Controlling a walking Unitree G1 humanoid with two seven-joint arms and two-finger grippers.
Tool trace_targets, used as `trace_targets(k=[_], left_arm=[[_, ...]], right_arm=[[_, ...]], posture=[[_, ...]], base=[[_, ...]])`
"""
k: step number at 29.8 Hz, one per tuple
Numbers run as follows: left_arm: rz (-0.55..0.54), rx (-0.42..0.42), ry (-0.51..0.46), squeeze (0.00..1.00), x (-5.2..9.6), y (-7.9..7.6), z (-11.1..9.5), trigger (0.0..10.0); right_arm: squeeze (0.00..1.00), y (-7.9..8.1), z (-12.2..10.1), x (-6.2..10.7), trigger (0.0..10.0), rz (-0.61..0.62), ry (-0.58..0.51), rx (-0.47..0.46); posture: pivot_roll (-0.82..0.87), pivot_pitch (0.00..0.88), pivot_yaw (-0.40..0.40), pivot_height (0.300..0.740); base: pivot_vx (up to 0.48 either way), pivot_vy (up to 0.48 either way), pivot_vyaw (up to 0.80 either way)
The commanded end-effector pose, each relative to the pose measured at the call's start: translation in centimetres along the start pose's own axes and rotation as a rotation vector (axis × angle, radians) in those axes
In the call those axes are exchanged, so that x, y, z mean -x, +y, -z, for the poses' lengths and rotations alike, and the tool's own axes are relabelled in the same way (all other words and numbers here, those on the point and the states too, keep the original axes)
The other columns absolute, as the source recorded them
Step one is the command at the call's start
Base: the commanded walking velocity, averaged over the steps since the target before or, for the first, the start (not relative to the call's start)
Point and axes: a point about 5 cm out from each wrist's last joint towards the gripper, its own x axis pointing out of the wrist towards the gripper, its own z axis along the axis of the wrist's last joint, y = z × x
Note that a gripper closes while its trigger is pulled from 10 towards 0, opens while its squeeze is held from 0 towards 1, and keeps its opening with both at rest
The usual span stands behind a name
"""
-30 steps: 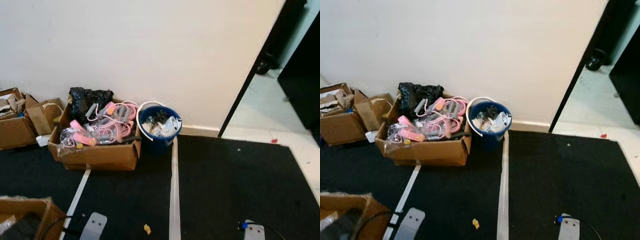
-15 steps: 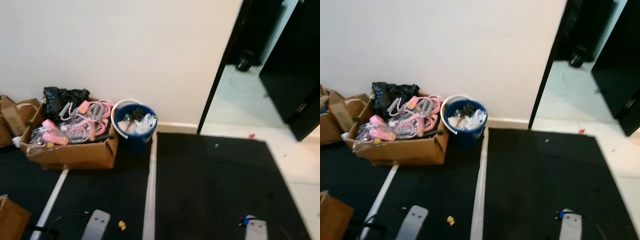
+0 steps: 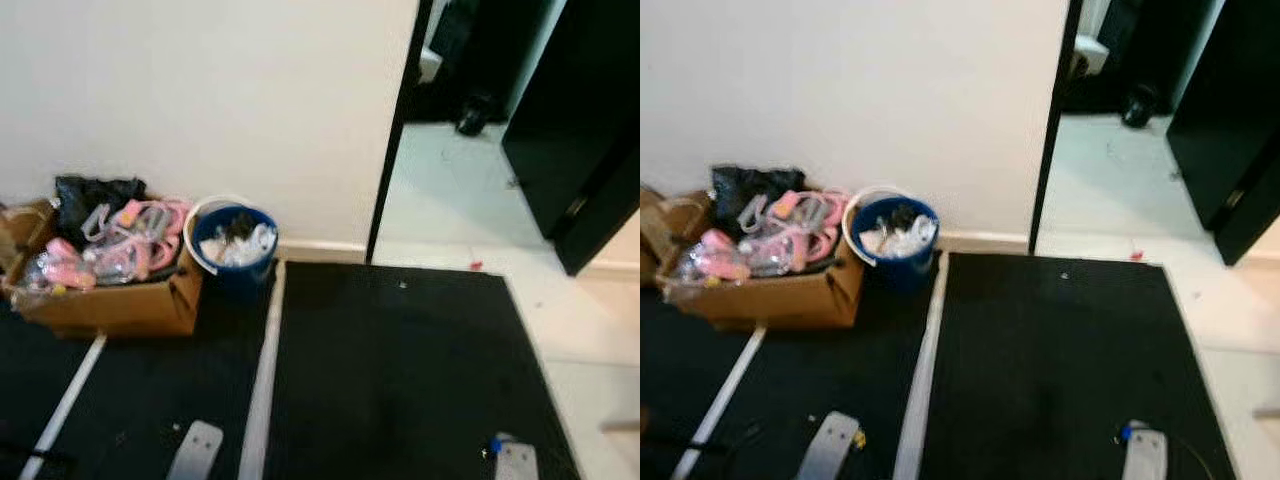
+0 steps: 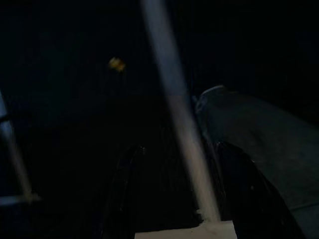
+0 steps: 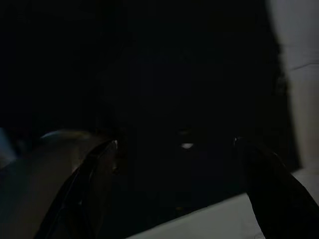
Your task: Picking trash to rubbish bin
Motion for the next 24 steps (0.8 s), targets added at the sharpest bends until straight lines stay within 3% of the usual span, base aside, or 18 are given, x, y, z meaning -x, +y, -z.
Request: trace_targets(k=[1,14,24], left_arm=[[0.011,-0.006,0.043,0.0,0.21,-0.2,1.2,10.0],[0.016,-0.004,0.046,0.0,0.19,-0.38,1.28,10.0],[0.019,0.009,0.047,0.0,0.16,-0.56,1.28,10.0]], right_arm=[[0.0,0.45,0.8,0.09,10.0,-0.012,0.027,-0.004],[0.0,0.52,0.69,0.07,10.0,-0.015,0.023,-0.007],[0.0,0.47,0.6,0.06,10.0,-0.017,0.021,-0.008]], posture=[[0.04,0.09,0.012,0.74],[0.03,0.09,0.01,0.74],[0.03,0.089,0.009,0.74]], base=[[0.0,-0.446,0.0],[0.0,-0.43,-0.74],[0.0,0.0,-0.8]])
